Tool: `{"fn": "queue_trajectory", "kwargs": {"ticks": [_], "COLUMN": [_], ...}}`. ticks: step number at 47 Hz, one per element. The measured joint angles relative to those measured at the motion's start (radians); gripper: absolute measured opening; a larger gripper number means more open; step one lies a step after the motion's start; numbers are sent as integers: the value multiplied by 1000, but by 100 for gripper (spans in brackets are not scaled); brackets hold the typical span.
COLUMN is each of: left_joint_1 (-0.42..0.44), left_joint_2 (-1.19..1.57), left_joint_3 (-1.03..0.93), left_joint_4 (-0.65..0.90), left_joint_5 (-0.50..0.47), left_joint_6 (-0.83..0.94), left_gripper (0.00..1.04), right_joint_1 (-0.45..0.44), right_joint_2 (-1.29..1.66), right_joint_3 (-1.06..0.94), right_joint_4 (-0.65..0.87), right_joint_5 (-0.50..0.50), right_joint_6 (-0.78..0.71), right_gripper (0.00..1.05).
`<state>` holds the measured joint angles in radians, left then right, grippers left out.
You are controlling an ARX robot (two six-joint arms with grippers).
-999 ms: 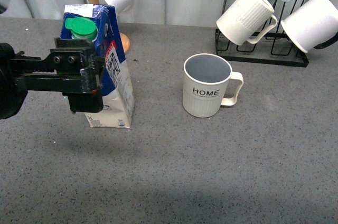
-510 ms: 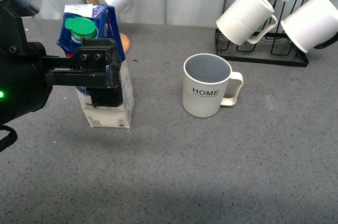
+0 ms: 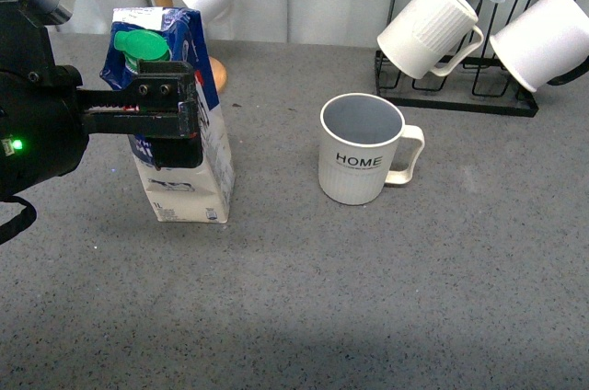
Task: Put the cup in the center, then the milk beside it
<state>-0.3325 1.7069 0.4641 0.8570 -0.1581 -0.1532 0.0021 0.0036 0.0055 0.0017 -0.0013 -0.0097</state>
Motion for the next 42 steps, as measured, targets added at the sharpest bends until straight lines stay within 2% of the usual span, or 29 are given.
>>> {"fn": "queue_trajectory", "kwargs": {"ticks": [2, 10, 16, 23, 28, 42], "left_joint_1": [4, 10, 8, -19, -49, -153], "left_joint_2": [3, 4, 1, -24, -31, 35], "left_joint_3": [3, 12, 13, 21, 42, 103], "left_joint_4": [0, 0, -6, -27, -35, -24], "left_joint_5": [0, -2, -5, -21, -44, -125], "left_joint_6": [0, -2, -3, -3, -5, -5], "left_gripper": [92, 55, 39, 13, 6, 6], "right_joint_1": [0, 0, 0, 0, 0, 0], "right_joint_2": [0, 0, 0, 0, 0, 0], "right_joint_3": [0, 0, 0, 0, 0, 0], "right_joint_4": [0, 0, 0, 0, 0, 0], "right_joint_5": [0, 0, 0, 0, 0, 0], "right_joint_6": [0, 0, 0, 0, 0, 0], "right_gripper": [96, 96, 96, 96, 96, 96]}}
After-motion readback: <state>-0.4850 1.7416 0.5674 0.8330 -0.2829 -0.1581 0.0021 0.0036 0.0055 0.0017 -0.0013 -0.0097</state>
